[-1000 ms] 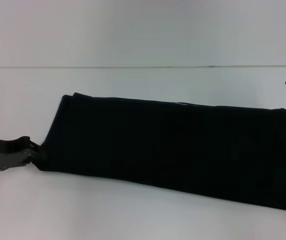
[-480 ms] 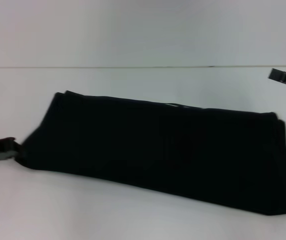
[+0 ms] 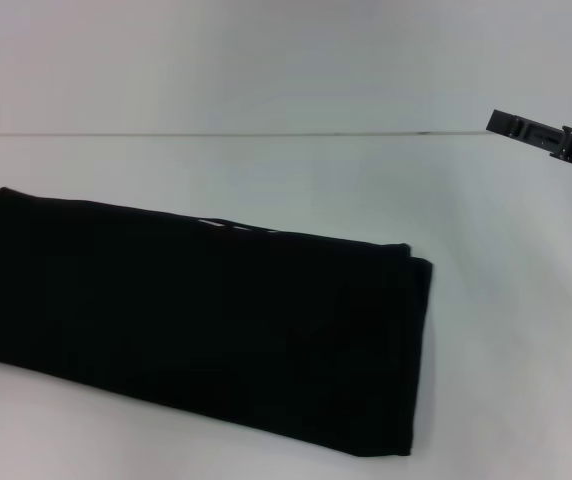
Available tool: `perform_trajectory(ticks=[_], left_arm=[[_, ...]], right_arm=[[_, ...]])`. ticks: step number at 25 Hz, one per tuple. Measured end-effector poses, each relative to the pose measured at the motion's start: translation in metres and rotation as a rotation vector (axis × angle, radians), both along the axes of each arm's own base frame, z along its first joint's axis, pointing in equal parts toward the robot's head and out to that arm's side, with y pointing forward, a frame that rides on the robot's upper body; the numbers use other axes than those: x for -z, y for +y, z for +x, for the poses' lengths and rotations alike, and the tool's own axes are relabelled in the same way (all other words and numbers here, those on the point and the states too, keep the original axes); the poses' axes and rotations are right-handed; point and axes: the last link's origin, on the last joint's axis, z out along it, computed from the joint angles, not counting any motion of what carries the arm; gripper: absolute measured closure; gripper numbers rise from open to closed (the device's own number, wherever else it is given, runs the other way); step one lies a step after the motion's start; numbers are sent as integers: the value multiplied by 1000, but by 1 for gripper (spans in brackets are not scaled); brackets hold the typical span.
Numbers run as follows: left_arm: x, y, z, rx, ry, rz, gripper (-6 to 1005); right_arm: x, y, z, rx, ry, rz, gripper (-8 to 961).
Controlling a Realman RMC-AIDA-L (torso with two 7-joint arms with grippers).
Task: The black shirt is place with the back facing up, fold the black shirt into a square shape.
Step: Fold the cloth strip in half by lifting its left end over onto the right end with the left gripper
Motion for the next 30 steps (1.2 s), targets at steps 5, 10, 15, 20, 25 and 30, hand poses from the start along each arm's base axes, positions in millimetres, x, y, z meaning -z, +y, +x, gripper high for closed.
perform_trajectory(ticks=[5, 10, 15, 20, 25, 30], left_arm=[[-9, -10, -5, -4, -21, 23, 978], [-7, -7, 9, 42, -77, 1, 974], [4, 19, 55, 214, -211, -68, 969], [42, 43, 140, 500, -485, -232, 964], [114, 31, 207, 667, -700, -461, 959], [170, 0, 209, 676, -931, -520, 954]], right_arm=[[0, 3, -4, -9, 0, 1, 45], [-3, 3, -3, -12, -8, 6, 45], [-8, 4, 0, -14, -9, 42, 44], [-14, 1, 6, -26, -22, 92, 44], [-20, -12, 18, -22, -24, 88, 45], [-28, -28, 32, -15, -15, 76, 45]])
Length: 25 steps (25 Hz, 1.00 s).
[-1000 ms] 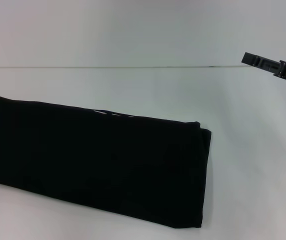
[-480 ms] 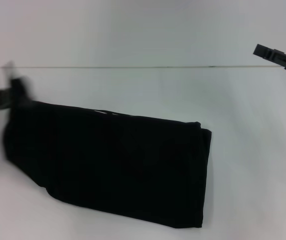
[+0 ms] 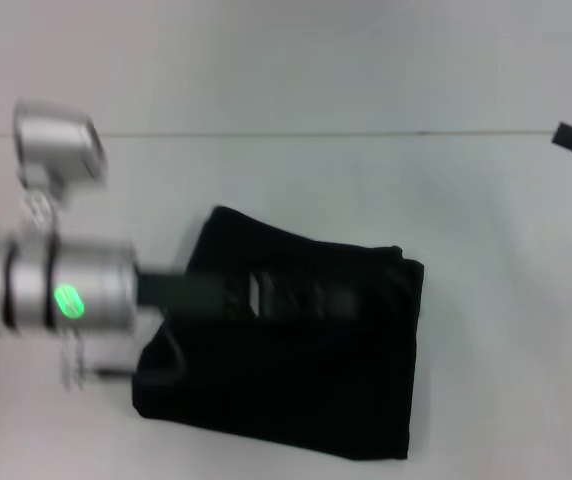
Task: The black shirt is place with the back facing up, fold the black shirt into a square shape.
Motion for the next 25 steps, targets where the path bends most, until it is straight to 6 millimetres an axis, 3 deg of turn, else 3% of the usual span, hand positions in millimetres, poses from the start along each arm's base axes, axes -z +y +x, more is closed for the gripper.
perform_trajectory(ticks=[5, 10, 12, 15, 17, 25], left_arm=[[55, -34, -18, -69, -108, -35, 950], [73, -50, -25, -89, -125, -14, 945], [76, -50, -22, -84, -128, -19, 943], [77, -52, -17, -68, -142, -40, 748], [75, -52, -11, -35, -153, -62, 706], [45, -26, -20, 48, -73, 77, 537]], right_arm=[[-4, -6, 8, 10, -6, -4, 44], [-1, -7, 8, 3, -21, -22, 44], [2, -7, 7, -2, -32, -38, 44], [7, -6, 5, 3, -43, -76, 45], [11, -5, 4, 21, -48, -122, 45], [25, -8, 0, 119, -58, -370, 44]])
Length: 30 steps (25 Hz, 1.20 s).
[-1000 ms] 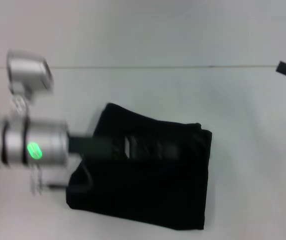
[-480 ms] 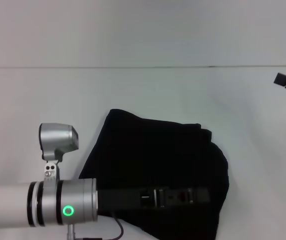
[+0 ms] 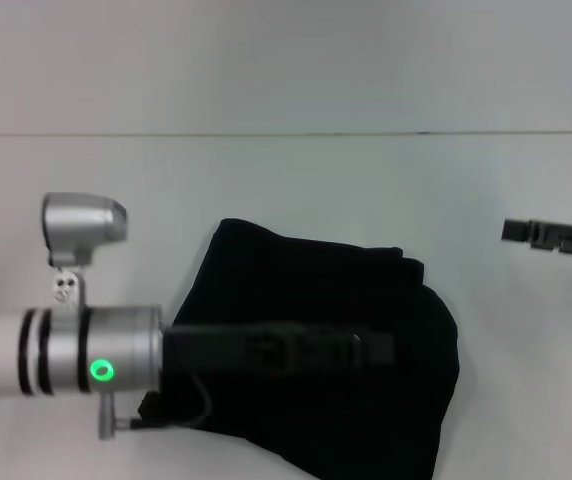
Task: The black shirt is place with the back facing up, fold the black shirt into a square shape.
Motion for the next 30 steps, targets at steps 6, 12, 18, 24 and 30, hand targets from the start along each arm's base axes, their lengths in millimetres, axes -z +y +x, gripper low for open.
perform_trajectory(ticks=[6, 12, 18, 24, 30], left_arm=[[-31, 28, -19, 49, 139, 177, 281], [-61, 38, -42, 139, 268, 357, 88], [-75, 42, -52, 173, 340, 435, 50], [-76, 42, -57, 175, 378, 429, 49], [-76, 42, -59, 171, 390, 433, 50]], right_arm=[[13, -16, 2, 63, 48, -161, 46], [31, -30, 5, 112, 87, -253, 48], [52, -35, 0, 134, 112, -290, 50], [59, -42, 2, 160, 116, -326, 52], [58, -51, 9, 177, 107, -356, 54]])
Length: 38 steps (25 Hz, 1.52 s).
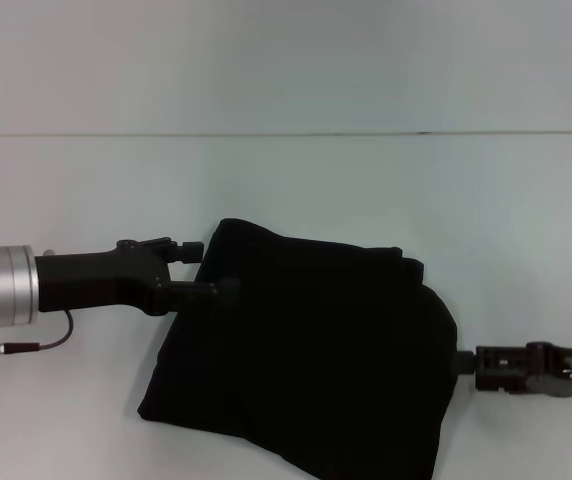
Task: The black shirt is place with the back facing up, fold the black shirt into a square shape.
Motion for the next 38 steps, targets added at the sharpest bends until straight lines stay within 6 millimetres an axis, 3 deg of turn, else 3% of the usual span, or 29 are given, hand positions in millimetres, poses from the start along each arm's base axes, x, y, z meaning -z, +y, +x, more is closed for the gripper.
perform_trajectory(ticks=[10, 16, 27, 28, 38], left_arm=[[0, 3, -3, -15, 19, 21, 50], [-1, 5, -4, -16, 28, 28, 50], [-1, 7, -1, -11, 29, 22, 49], [-1, 7, -1, -12, 28, 22, 50], [0, 7, 0, -12, 26, 16, 50]], right_arm=[[18, 3, -16, -25, 23, -24, 53], [24, 4, -21, -28, 38, -24, 114], [23, 7, -24, -50, 33, -14, 332], [23, 7, -25, -58, 32, -12, 537], [19, 11, -25, -70, 25, -8, 869]])
